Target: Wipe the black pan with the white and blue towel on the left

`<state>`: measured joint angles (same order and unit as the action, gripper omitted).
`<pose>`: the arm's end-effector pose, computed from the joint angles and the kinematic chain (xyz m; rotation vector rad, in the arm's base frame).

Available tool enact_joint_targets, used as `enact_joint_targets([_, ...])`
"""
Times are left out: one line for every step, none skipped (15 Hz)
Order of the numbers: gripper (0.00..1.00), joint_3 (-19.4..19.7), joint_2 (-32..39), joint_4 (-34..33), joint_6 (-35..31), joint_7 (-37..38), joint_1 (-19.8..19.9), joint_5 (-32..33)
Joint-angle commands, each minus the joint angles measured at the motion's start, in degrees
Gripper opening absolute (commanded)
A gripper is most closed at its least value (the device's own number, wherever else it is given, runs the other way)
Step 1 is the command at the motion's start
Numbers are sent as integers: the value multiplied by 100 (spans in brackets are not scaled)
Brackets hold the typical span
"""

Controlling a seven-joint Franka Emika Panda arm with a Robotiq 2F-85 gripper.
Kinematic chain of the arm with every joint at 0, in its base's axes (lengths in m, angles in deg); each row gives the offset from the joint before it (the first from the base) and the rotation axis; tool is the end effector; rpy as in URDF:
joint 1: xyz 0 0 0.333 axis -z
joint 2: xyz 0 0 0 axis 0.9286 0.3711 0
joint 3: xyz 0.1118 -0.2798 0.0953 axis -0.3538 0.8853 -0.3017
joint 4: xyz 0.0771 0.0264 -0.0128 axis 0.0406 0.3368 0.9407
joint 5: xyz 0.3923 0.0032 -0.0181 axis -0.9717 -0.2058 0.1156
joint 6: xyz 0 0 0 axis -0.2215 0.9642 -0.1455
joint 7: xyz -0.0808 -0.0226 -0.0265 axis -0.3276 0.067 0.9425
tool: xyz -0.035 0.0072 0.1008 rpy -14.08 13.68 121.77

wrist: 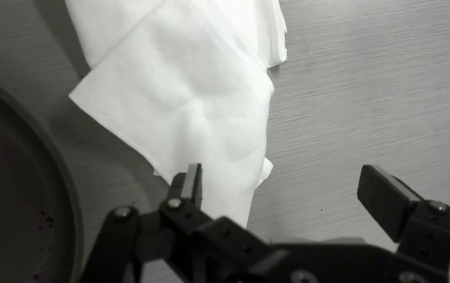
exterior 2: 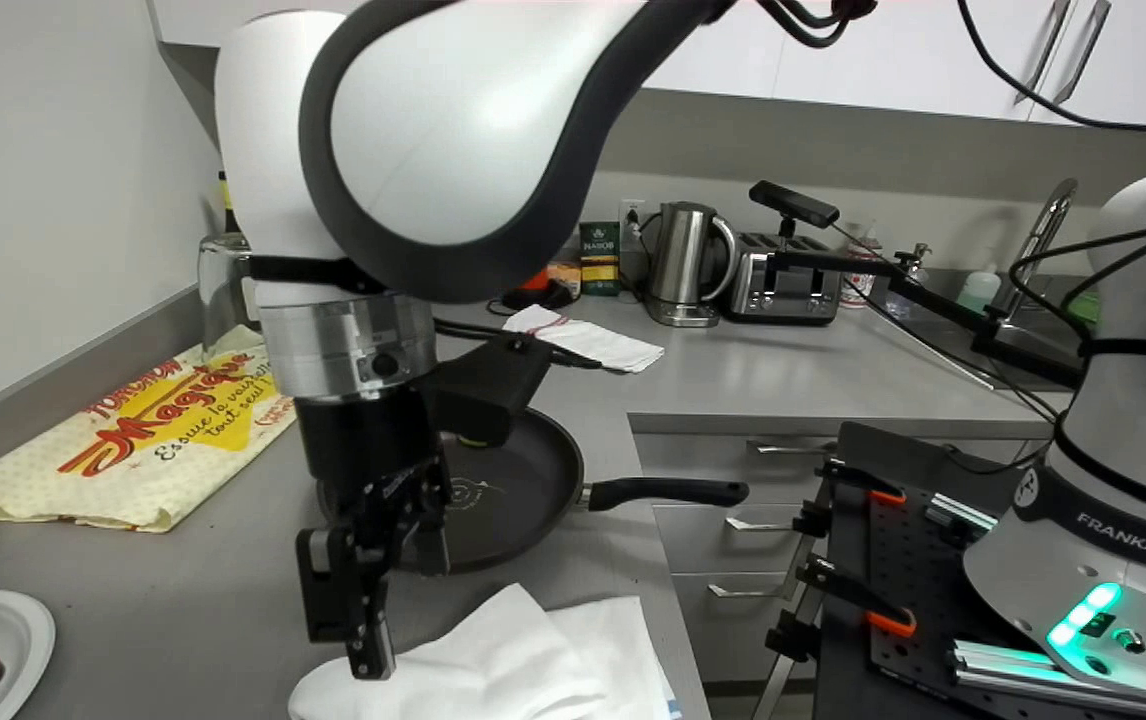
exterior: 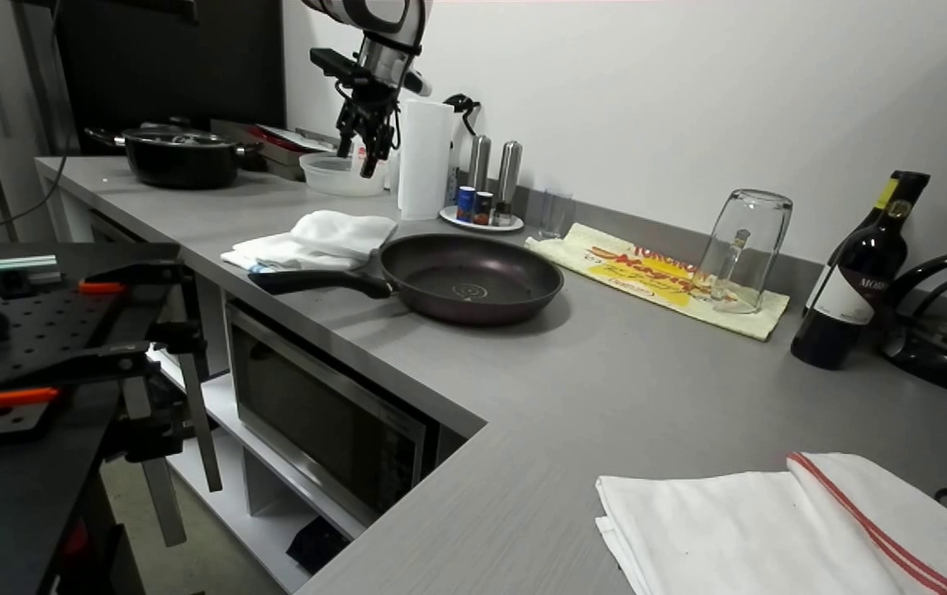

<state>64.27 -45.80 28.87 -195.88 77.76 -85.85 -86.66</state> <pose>0.5049 0.3372 0.2402 -2.9196 -0.5400 0.2862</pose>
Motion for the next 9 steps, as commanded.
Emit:
enact_joint_targets([100, 161, 409, -196, -324, 193, -281, 213])
enact_joint_targets([100, 203, 490, -187, -409, 240, -330, 265])
enact_joint_targets([100, 265, 561, -173, -479, 317, -400, 349])
enact_joint_targets([100, 363, 643, -159, -570, 406, -508, 516])
enact_joint_targets([100, 439, 734, -170, -595, 471, -596, 678])
enact_joint_targets([100, 516, 800, -177, -603, 559, -684, 851])
enact_joint_targets([100, 579, 858, -182, -610, 649, -762, 1003])
enact_joint_targets([100, 646, 915, -187, -632, 755, -856, 1166])
enact_joint_targets([100, 684, 975, -220, -627, 826, -923, 1278])
